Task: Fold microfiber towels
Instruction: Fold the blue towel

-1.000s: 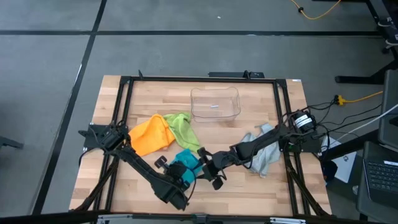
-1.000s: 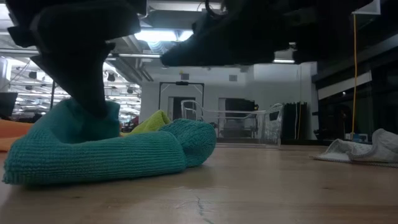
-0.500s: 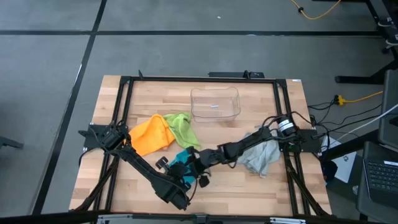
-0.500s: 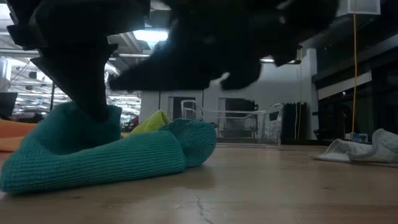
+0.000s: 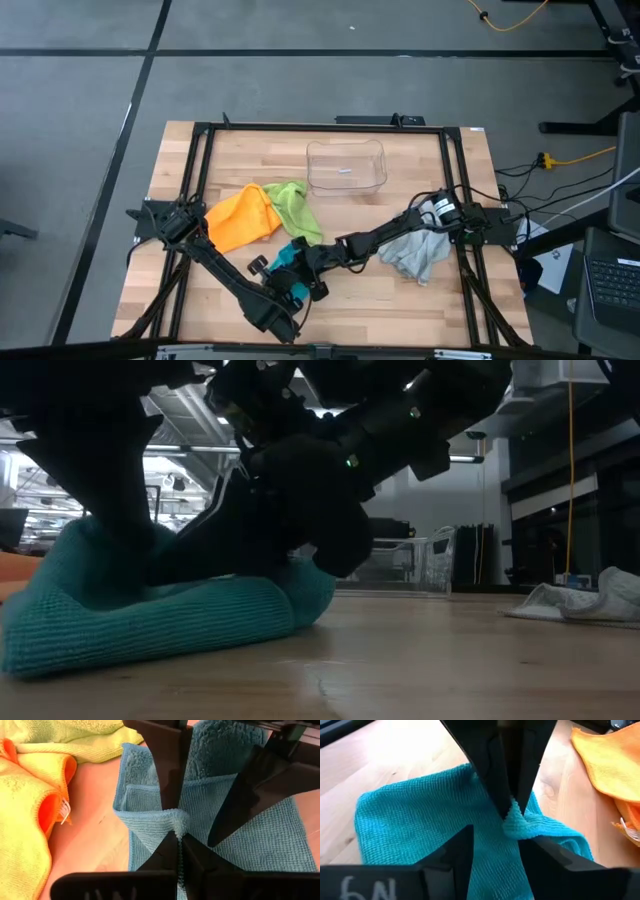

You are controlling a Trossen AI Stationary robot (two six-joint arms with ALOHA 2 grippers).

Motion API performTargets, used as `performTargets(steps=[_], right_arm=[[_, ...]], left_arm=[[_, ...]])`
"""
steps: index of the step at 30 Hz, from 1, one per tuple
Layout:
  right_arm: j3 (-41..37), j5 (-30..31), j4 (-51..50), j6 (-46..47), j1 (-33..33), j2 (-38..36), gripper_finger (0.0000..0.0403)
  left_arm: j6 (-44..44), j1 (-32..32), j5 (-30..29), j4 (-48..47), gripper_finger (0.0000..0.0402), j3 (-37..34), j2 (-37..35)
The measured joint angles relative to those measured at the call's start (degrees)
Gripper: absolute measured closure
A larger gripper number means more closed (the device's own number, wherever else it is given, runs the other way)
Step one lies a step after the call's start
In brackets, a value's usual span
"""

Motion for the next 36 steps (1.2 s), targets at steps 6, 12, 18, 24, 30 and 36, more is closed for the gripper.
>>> performTargets(steps=[6, 12, 18, 24, 30, 36], right_arm=[[0.08, -0.21, -2.05, 1.75, -0.54, 0.54, 0.0247], [0.36, -2.49, -0.73, 5.18, -1.98, 5.07, 0.0247], [0.39, -4.24, 0.37, 7.48, -2.03, 6.73, 0.0247], [0.34, -4.24, 1.31, 7.37, -2.06, 6.88, 0.0247], [0.22, -4.31, 1.55, 7.52, -2.12, 6.91, 0.0247], [0.18, -4.28, 1.78, 7.55, -2.10, 6.91, 0.0247]], left_arm=[[1.11, -0.19, 0.32, -2.40, 0.0401, 3.35, 0.04], [2.83, -0.12, 0.33, -6.69, 0.0401, 7.88, 0.07], [4.93, -0.14, 6.28, -12.16, 0.0401, 9.24, 0.10], [5.97, -0.16, 8.55, -19.68, 0.0401, 14.66, -0.14], [13.87, -0.43, 8.32, -20.27, 0.0401, 21.48, -3.19], [15.15, -0.52, 2.31, -20.32, 0.0401, 22.43, -7.74]])
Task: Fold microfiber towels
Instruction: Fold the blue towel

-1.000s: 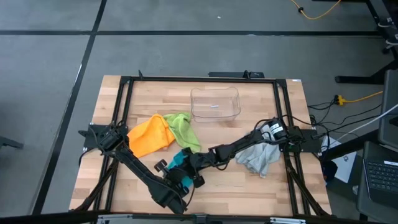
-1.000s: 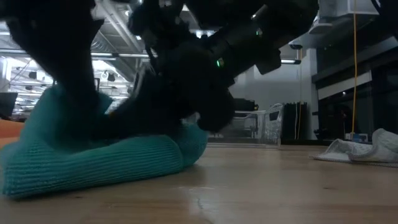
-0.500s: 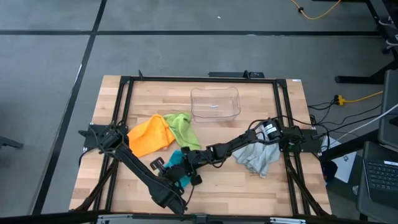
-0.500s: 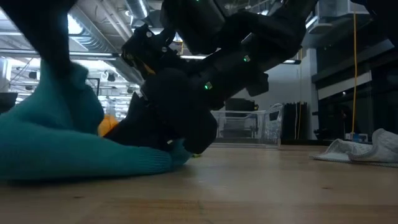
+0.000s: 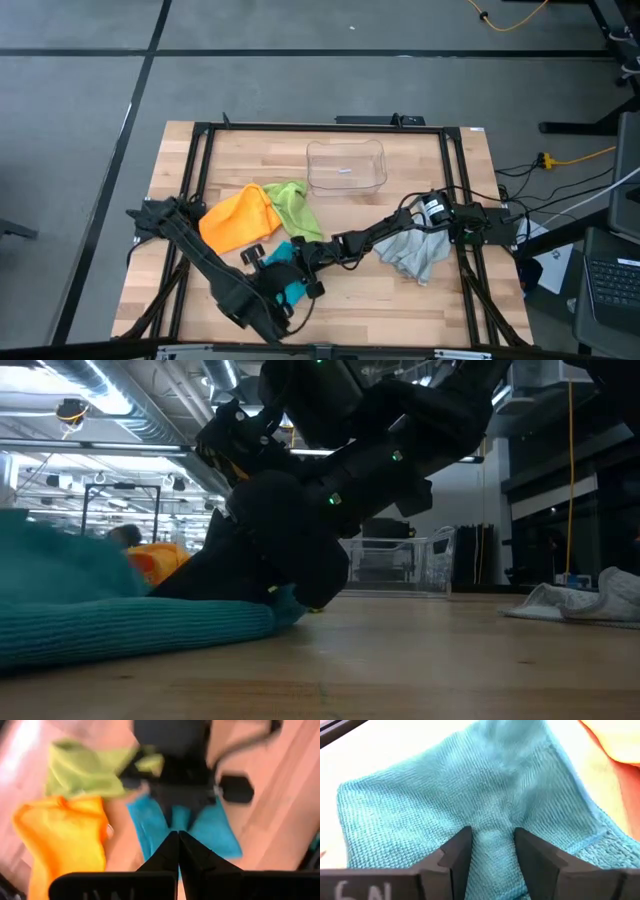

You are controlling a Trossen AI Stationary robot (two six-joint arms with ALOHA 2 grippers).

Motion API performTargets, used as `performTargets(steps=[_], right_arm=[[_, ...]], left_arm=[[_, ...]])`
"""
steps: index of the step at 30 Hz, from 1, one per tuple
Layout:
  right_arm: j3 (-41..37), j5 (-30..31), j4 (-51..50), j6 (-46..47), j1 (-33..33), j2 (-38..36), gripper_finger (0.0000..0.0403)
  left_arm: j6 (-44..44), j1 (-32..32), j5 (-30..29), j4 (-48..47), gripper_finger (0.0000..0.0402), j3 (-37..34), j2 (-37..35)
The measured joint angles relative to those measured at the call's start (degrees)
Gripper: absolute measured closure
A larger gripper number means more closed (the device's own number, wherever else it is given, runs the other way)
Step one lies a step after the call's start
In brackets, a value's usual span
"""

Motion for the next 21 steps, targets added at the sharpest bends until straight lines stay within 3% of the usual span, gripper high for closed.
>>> performTargets(steps=[5, 13, 21], right_arm=[[-0.03, 0.00, 0.12, -0.04, 0.00, 0.00, 0.0247], [-0.70, 1.59, -6.11, -0.60, 0.00, -6.01, 0.0247], [-0.54, 13.55, -21.92, -0.88, 0.03, -16.59, 0.0247]], left_arm=[[0.02, 0.02, -6.06, 0.26, 0.0401, -0.18, 0.15], [-0.10, 0.44, -6.07, 0.24, 0.0401, -1.56, 0.46], [-0.12, 0.37, -2.78, 0.26, 0.0401, -1.64, 0.46]])
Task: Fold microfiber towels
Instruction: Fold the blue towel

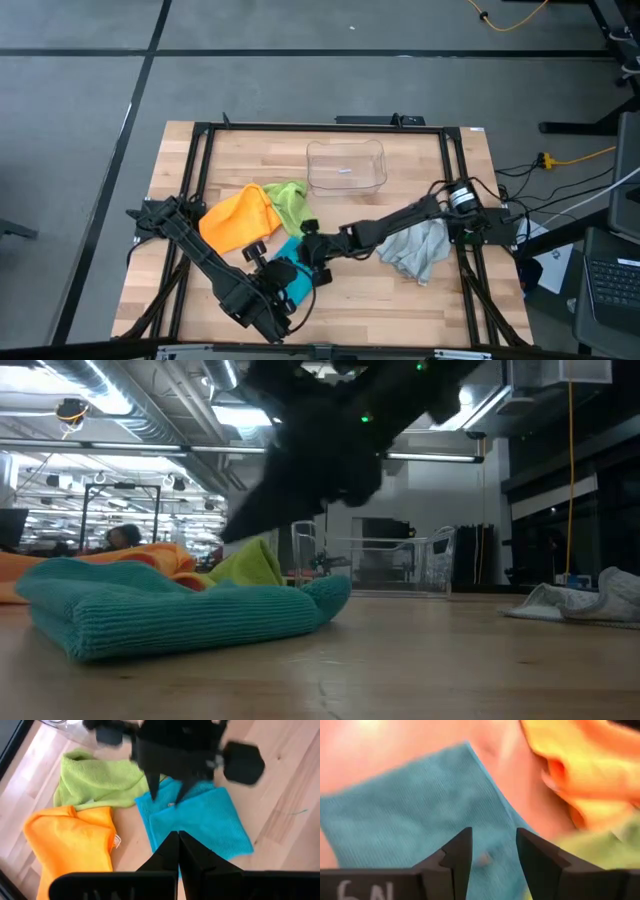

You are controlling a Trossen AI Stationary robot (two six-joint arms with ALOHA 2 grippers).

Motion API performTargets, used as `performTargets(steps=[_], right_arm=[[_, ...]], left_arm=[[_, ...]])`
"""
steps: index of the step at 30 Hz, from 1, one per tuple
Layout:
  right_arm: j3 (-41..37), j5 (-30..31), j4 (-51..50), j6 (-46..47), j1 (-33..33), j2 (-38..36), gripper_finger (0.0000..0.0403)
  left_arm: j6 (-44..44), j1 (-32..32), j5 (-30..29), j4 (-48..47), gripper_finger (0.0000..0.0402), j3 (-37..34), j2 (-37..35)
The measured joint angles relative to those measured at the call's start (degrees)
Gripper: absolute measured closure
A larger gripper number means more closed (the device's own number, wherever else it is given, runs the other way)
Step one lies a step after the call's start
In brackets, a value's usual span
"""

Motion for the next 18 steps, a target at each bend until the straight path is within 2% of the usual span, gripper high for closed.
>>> performTargets(steps=[4, 10, 15, 18], right_arm=[[0.07, 0.78, -11.09, 3.45, 0.01, -4.17, 0.0247], [-0.07, 0.75, -35.70, 13.42, 0.13, -7.97, 0.0247], [0.10, 2.38, -46.13, 20.91, 2.01, -10.30, 0.0247], [0.10, 7.33, -49.97, 23.23, 4.13, -10.97, 0.0247]], left_arm=[[-0.02, -0.22, 0.15, 0.00, 0.0401, 0.00, 0.00], [-0.10, -1.07, 1.60, 0.00, 0.0401, 0.00, 0.00], [-0.40, -1.42, 0.61, 0.00, 0.0401, 0.00, 0.00], [-0.43, -1.42, -1.86, 0.14, 0.0401, -0.12, 0.00]])
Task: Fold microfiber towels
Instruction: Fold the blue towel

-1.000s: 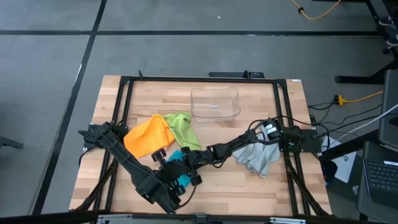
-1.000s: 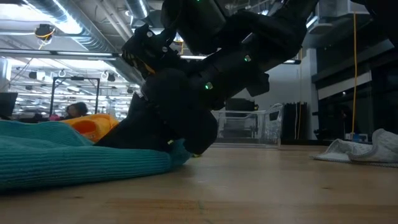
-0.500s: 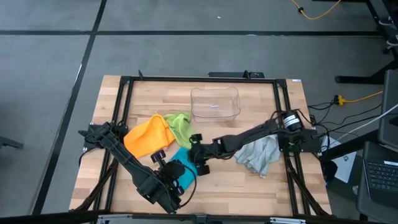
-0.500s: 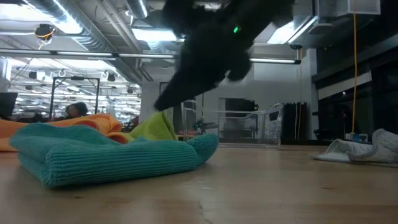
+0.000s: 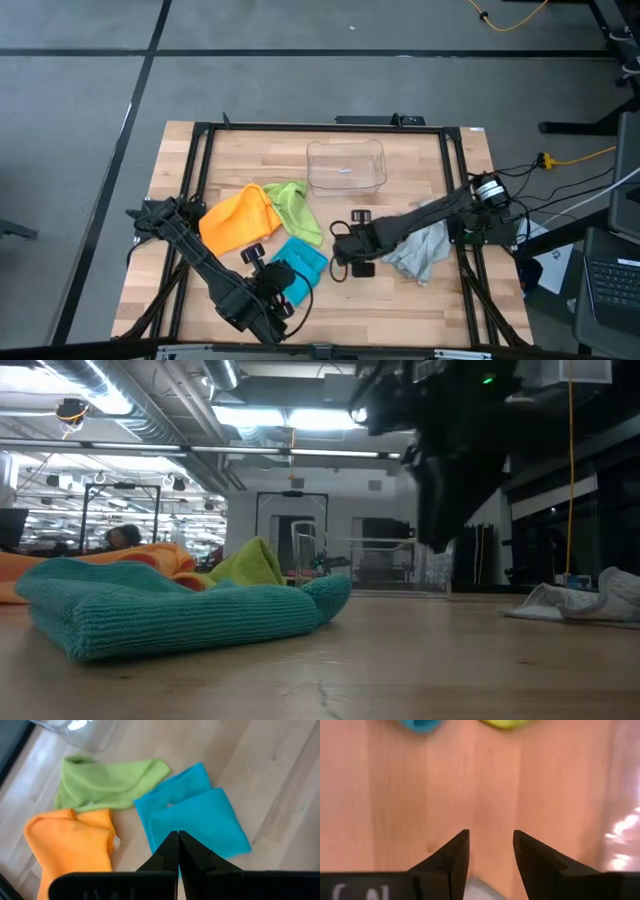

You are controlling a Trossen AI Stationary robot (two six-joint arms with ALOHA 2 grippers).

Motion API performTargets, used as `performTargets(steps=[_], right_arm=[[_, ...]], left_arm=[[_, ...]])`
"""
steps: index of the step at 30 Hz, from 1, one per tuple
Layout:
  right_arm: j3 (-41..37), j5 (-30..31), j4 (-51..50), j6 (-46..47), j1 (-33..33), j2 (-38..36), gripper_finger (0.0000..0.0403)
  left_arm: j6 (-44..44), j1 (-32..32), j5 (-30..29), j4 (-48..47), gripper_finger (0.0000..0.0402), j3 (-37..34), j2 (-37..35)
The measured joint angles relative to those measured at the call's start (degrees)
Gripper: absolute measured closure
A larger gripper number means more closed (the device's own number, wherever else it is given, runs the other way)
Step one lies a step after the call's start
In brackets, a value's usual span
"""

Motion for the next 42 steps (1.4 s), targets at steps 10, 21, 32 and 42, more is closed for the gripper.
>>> performTargets(steps=[10, 21, 32, 42], right_arm=[[0.02, 4.44, -1.60, 9.34, 6.50, 0.15, 0.0273], [0.02, 5.73, -1.14, 13.85, 10.98, 0.15, 0.0250], [0.02, 6.79, 12.26, -0.81, 10.83, 0.15, 0.0167], [0.07, -6.54, 29.98, -7.25, 10.81, 0.15, 0.0171]], left_arm=[[-0.04, 0.07, -2.48, 3.53, 0.0401, -6.11, 0.00], [1.71, 1.80, -2.90, 5.78, 0.0400, -8.49, 0.00], [2.03, 1.85, -2.07, 4.78, 0.0318, -8.49, 0.00], [5.43, 1.22, -1.04, 4.36, 0.0310, -8.49, 0.00]])
